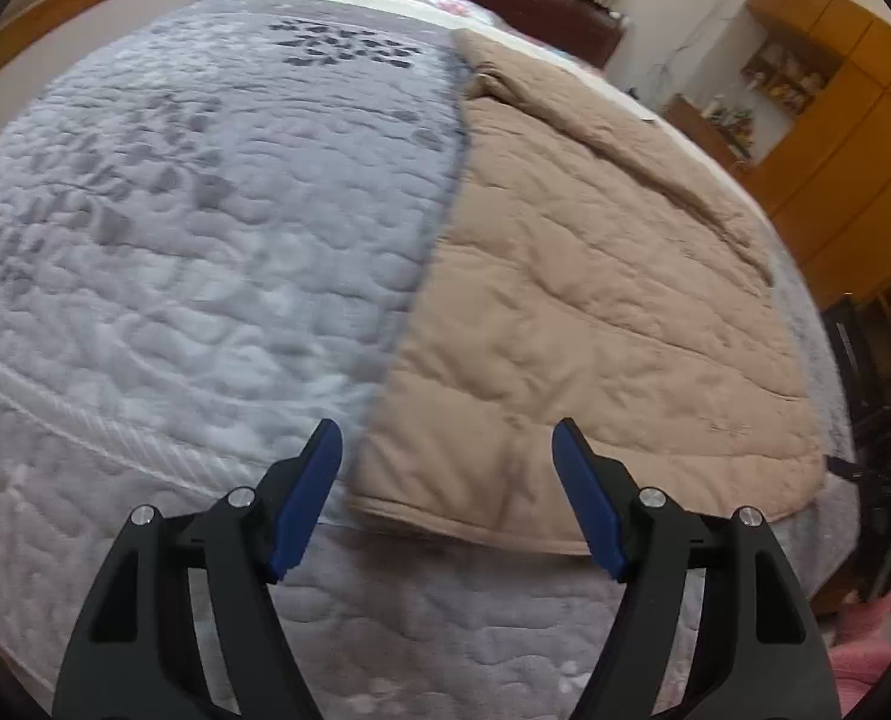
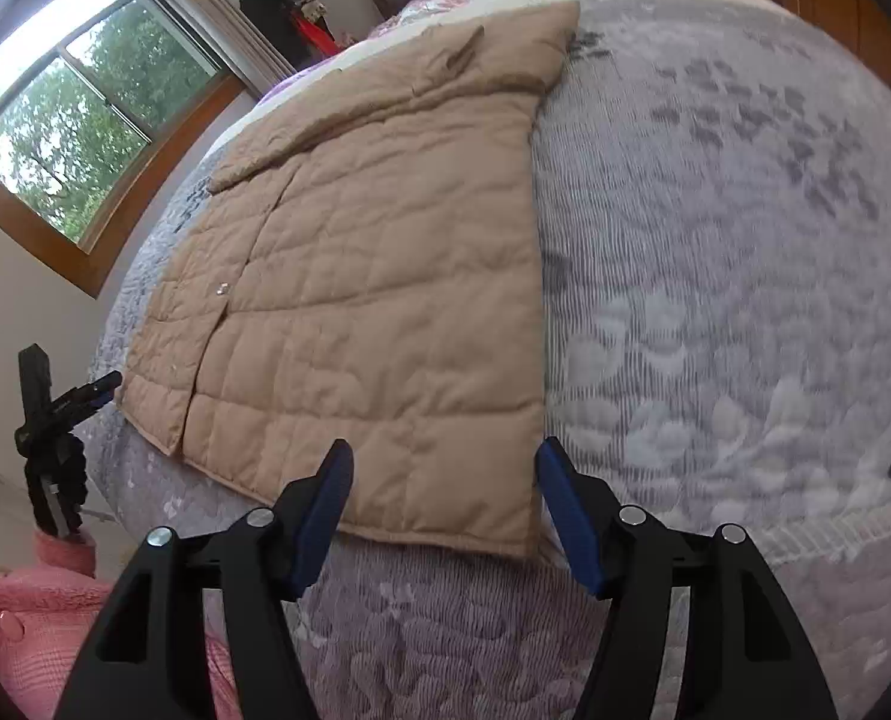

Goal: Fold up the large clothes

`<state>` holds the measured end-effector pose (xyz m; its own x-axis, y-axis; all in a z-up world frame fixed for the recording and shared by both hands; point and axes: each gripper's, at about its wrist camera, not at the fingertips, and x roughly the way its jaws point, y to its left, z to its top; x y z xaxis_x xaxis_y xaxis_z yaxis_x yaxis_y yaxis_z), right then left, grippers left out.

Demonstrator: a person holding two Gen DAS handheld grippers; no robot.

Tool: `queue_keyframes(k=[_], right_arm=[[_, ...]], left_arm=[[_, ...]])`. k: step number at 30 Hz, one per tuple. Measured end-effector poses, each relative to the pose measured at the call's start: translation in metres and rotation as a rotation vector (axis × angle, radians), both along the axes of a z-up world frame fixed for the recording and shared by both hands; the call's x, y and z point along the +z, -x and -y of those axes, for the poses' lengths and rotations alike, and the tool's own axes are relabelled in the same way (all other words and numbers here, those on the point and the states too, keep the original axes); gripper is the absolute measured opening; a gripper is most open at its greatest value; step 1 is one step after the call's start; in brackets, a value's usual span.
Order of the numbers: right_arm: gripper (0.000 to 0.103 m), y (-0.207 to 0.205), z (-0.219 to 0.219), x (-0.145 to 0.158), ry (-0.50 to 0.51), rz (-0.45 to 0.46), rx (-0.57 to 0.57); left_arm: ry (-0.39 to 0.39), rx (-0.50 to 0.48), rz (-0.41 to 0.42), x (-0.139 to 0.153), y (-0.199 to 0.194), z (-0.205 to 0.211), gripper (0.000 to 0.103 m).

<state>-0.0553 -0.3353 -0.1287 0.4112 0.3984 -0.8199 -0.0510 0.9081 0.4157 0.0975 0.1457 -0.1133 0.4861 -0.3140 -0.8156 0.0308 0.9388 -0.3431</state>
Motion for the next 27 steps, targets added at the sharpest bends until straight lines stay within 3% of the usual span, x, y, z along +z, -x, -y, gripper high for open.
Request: queue_keyframes(k=[9,11,14,16,19,27], right_arm=[[0.062,-0.003,0.010,-0.023,-0.021,-0.024,-0.038],[0.050,-0.005,0.007,-0.023,-0.001,-0.022,-0.035],[0.028,-0.007,0.003,-0.024,-0.010,-0.026,-0.027],[0.017,-0.006,0.003,-0.023,-0.027,-0.022,-0.021],[0.013,-0.003,0.003,-0.019,-0.020,-0.002,-0.016],[0.012,0.023,0.003,0.000,-0.006,0.053,0.005]], left_arm=[[-0.049,-0.021,-0.003,-0.015,-0.012,0.019,0.074],[-0.057,-0.017,-0.002,-0.016,-0.015,0.021,0.074],[-0.071,-0.002,0.000,-0.015,-0.014,0.021,0.059],[-0.058,0.011,-0.005,-0.014,-0.012,0.020,0.038],[0.016,0.011,-0.008,-0.013,-0.008,0.016,0.019],[0.038,-0.012,0.024,0.002,0.024,0.017,0.013]])
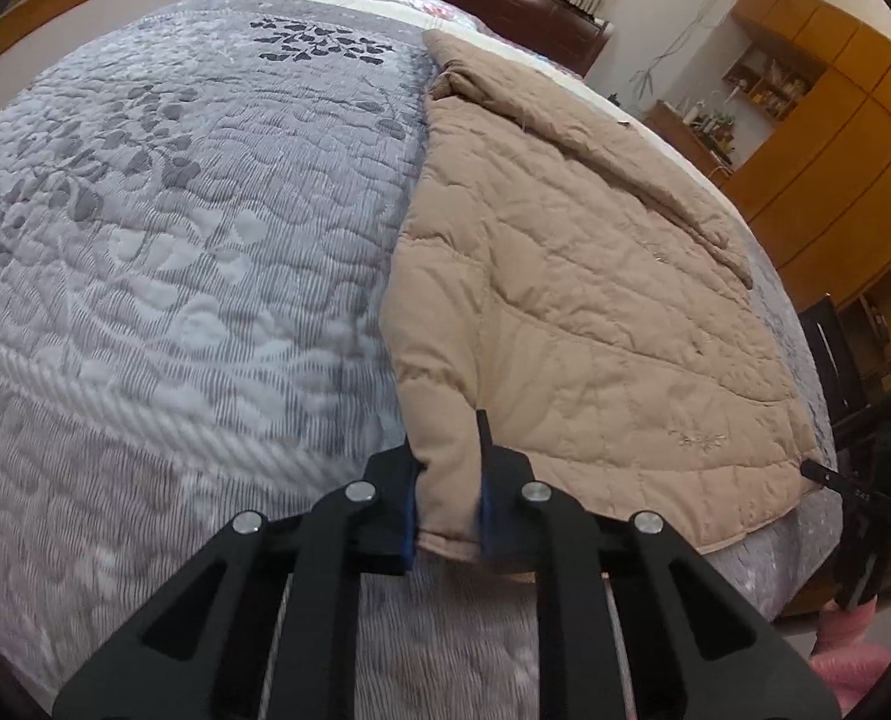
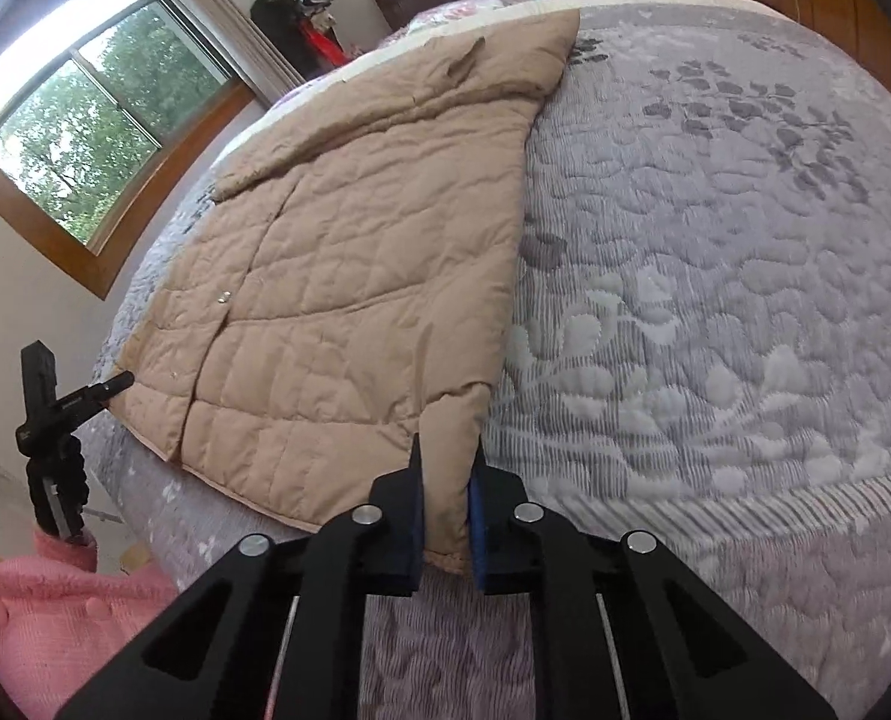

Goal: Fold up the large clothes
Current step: 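Lift the hem with both grippers and fold it toward the collar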

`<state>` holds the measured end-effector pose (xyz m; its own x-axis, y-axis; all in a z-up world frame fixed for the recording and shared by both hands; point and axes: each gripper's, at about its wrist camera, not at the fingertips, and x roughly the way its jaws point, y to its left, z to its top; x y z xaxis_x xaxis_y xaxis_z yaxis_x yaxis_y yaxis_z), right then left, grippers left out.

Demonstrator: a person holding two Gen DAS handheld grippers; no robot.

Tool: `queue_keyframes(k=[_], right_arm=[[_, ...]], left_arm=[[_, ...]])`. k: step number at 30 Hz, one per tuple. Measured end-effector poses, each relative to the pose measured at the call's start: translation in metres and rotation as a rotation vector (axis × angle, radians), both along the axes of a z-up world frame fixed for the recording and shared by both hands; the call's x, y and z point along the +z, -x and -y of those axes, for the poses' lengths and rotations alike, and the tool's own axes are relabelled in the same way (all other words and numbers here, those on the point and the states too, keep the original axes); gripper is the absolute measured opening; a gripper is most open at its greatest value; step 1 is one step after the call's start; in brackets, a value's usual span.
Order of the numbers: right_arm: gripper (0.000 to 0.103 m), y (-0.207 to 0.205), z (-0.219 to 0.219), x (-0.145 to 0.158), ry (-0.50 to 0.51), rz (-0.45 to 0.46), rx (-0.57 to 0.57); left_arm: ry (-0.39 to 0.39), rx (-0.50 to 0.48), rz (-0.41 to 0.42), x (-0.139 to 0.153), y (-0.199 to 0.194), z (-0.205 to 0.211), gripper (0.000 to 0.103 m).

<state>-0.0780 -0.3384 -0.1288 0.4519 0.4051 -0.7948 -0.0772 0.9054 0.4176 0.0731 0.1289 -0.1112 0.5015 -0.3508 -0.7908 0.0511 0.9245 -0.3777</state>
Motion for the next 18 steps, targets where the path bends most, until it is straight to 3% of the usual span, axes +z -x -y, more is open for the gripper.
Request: queue_keyframes(k=[4,7,11,14,18], right_arm=[[0.012,0.010,0.000,-0.005,0.019,-0.016,-0.002],[0.012,0.011,0.000,-0.017,0.036,-0.049,-0.013],[0.012,0.009,0.004,-0.024,0.001,-0.058,-0.029],[0.011,0.008,0.008,-0.012,-0.009,-0.029,-0.025],[0.011,0.009,0.016,0.012,-0.041,0.030,-0.020]], left_arm=[[-0.022,-0.025,-0.009,0.001,0.017,0.002,0.014],[-0.049,-0.034,-0.054,-0.017,0.019,0.007,0.014],[-0.026,-0.022,-0.060,-0.021,0.014,0.003,0.013],[-0.034,-0.035,-0.030,-0.011,0.013,0.004,0.013],[0.039,-0.056,0.067,0.022,0.015,0.000,0.012]])
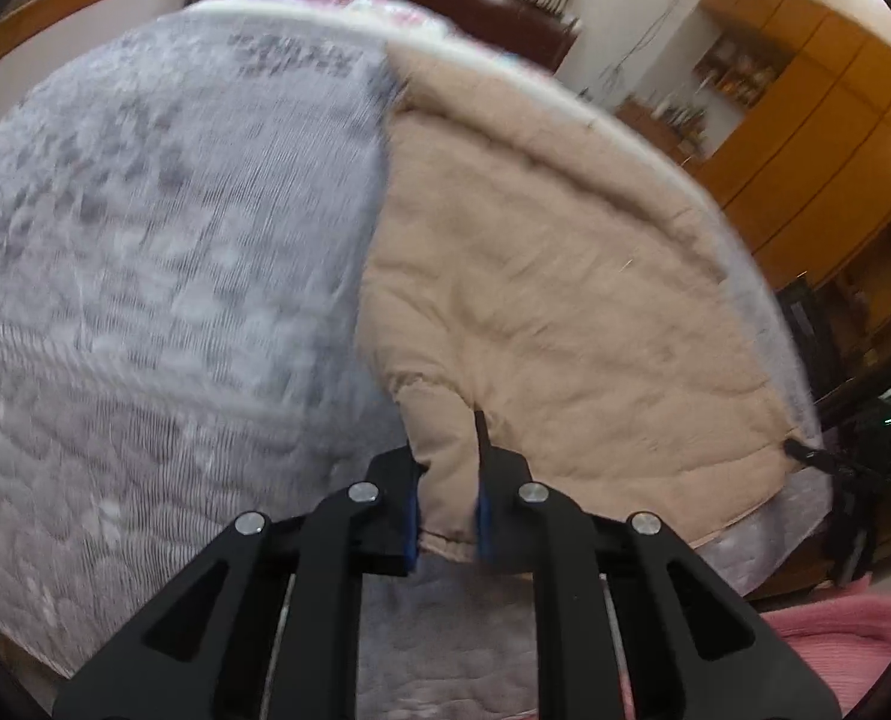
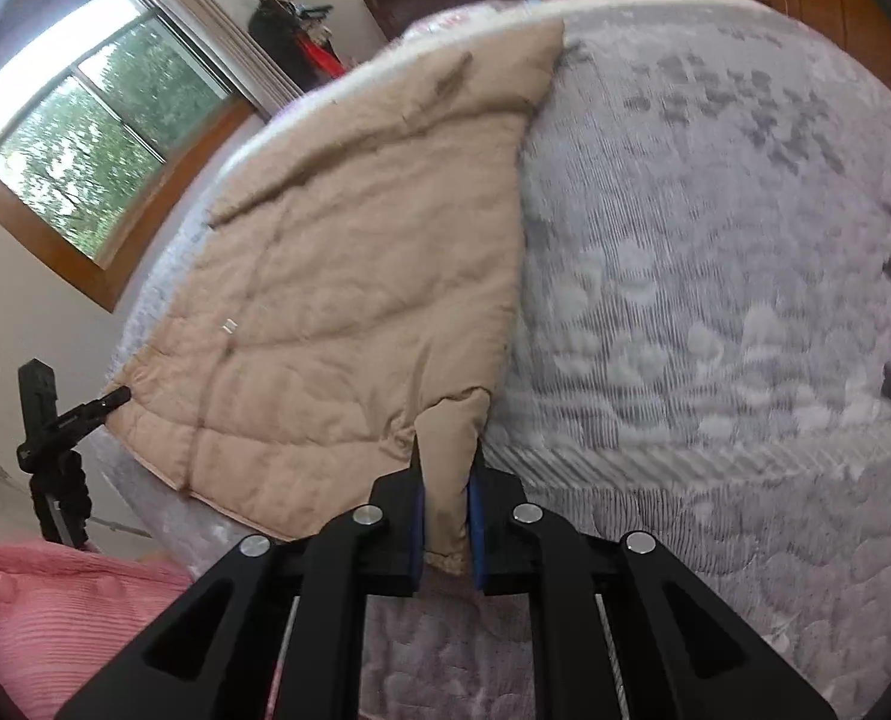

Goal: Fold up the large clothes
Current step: 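Lift the hem with both grippers and fold it toward the collar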

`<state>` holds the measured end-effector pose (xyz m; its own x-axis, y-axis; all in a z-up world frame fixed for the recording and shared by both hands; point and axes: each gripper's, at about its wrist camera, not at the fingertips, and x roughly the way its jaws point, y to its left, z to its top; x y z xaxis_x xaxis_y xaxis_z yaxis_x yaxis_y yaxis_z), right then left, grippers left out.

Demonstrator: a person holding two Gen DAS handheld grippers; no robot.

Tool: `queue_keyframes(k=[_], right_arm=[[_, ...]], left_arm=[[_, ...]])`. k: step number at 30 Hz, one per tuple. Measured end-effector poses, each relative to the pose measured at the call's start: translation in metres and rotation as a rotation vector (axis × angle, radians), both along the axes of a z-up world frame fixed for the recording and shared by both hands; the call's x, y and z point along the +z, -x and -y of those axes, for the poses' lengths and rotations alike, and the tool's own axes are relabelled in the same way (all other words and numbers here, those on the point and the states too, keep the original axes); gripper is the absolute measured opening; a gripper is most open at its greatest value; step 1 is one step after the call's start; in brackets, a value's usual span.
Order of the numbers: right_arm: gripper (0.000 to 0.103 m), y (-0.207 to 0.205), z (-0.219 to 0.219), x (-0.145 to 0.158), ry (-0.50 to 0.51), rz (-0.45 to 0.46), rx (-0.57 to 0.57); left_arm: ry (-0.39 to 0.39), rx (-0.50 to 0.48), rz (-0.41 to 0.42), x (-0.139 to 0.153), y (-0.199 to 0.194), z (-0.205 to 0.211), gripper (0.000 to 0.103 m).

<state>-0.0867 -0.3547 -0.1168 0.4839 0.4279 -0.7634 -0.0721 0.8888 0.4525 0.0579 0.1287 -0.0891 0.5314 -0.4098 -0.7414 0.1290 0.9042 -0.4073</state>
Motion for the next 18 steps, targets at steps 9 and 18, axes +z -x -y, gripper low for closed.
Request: queue_keyframes(k=[9,18], right_arm=[[0.011,-0.040,0.007,0.058,0.026,0.107,0.014],[0.011,-0.101,0.018,0.083,0.008,0.110,0.002]], left_arm=[[-0.030,-0.030,0.138,0.052,-0.043,0.016,0.012],[-0.020,-0.026,0.171,0.072,-0.116,0.024,0.012]])
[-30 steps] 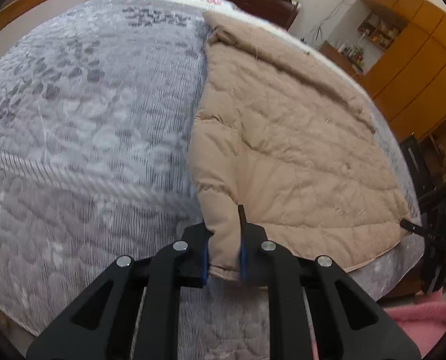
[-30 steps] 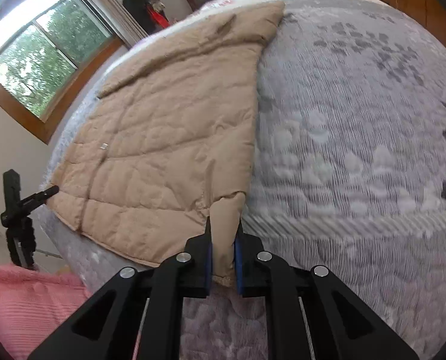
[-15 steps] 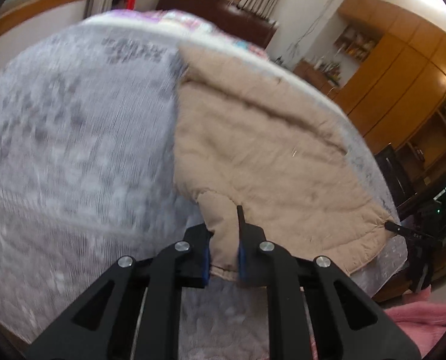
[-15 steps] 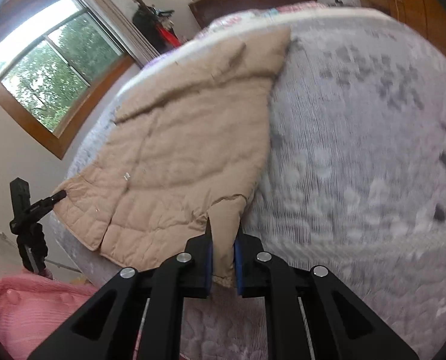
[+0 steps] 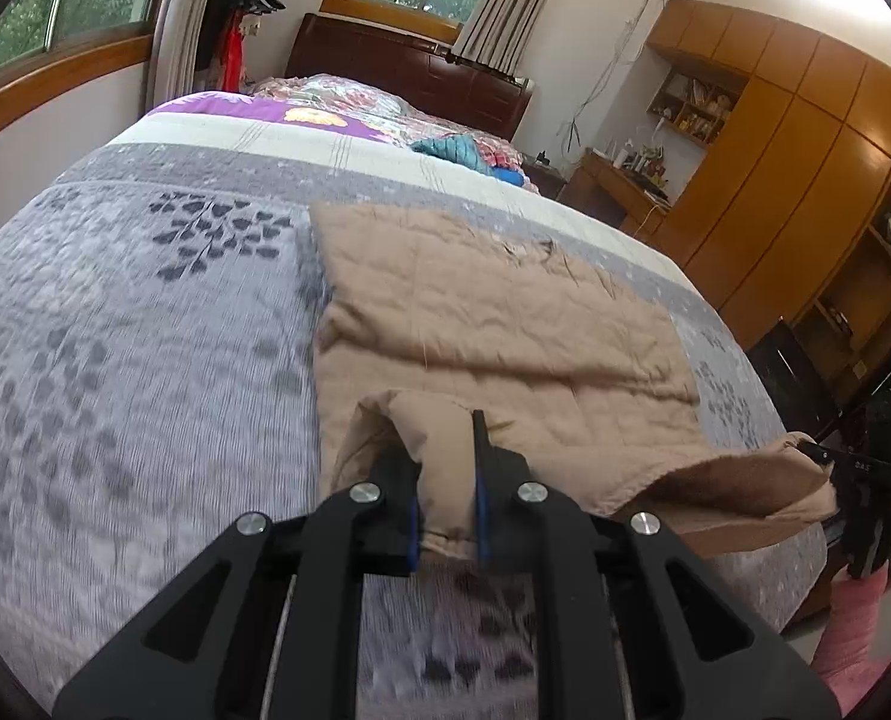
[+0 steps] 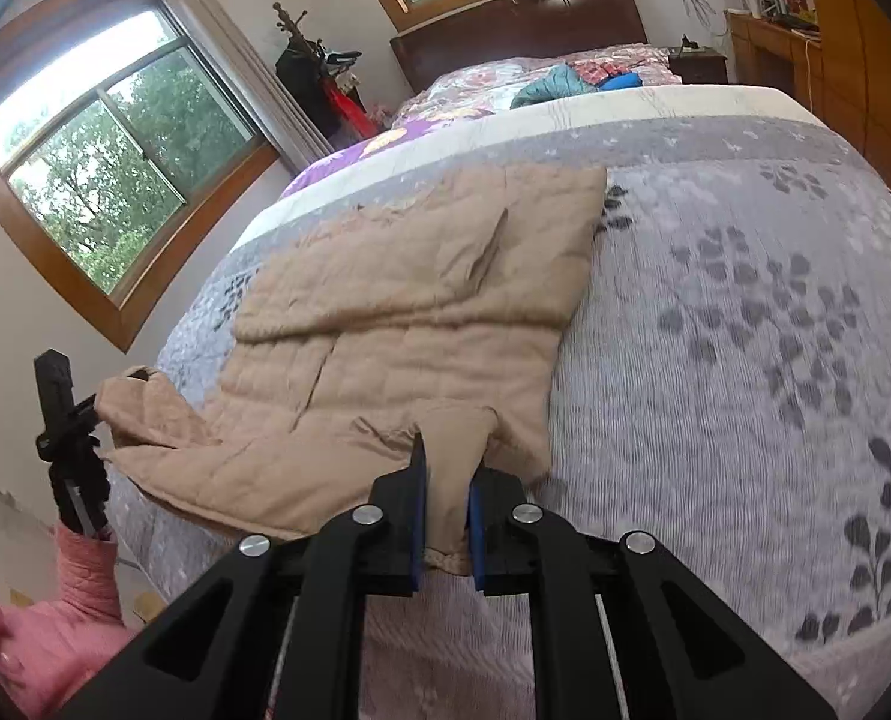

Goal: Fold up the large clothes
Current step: 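Lift the hem with both grippers and fold it toward the collar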

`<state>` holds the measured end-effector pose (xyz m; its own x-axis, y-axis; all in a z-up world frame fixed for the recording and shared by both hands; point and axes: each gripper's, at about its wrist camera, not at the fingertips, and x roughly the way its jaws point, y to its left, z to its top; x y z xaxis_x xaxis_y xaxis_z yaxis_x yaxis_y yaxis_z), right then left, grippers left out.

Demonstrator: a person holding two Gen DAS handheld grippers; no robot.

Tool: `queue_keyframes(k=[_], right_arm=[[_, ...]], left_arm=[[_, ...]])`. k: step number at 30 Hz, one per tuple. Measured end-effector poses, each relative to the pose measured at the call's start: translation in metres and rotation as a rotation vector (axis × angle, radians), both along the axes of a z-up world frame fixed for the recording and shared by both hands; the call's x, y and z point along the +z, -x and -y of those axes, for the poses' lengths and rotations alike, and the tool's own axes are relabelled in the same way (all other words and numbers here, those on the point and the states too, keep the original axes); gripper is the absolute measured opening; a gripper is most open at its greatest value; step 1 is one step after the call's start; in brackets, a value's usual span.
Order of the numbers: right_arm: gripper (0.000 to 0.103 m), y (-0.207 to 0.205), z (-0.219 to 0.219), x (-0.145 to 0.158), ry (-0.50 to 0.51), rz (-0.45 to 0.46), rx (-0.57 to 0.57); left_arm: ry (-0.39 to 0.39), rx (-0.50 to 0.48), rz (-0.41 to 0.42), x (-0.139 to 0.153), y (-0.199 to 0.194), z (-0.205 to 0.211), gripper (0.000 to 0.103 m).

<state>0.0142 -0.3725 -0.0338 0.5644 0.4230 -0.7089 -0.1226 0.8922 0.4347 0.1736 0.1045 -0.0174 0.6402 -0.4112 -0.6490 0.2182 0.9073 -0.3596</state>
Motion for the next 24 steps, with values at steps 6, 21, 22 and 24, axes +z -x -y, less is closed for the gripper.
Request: queue_keyframes(k=[6,21,22,24], right_arm=[[0.011,-0.044,0.002,0.013,0.001,-0.013,-0.004],[0.011,-0.150,0.018,0.016,-0.009,-0.062,-0.057],[0.011,-0.155,0.020,0.014,-0.015,-0.066,-0.059],[0.011,-0.171,0.023,0.010,-0.026,-0.083,-0.066]], left_arm=[[-0.009,0.010,0.019,0.006,-0.046,0.007,0.012],[-0.088,0.074,0.018,0.010,-0.153,0.025,0.012],[-0.090,0.078,0.013,0.008,-0.159,0.026,0.012],[-0.087,0.086,-0.003,0.003,-0.174,0.027,0.012]])
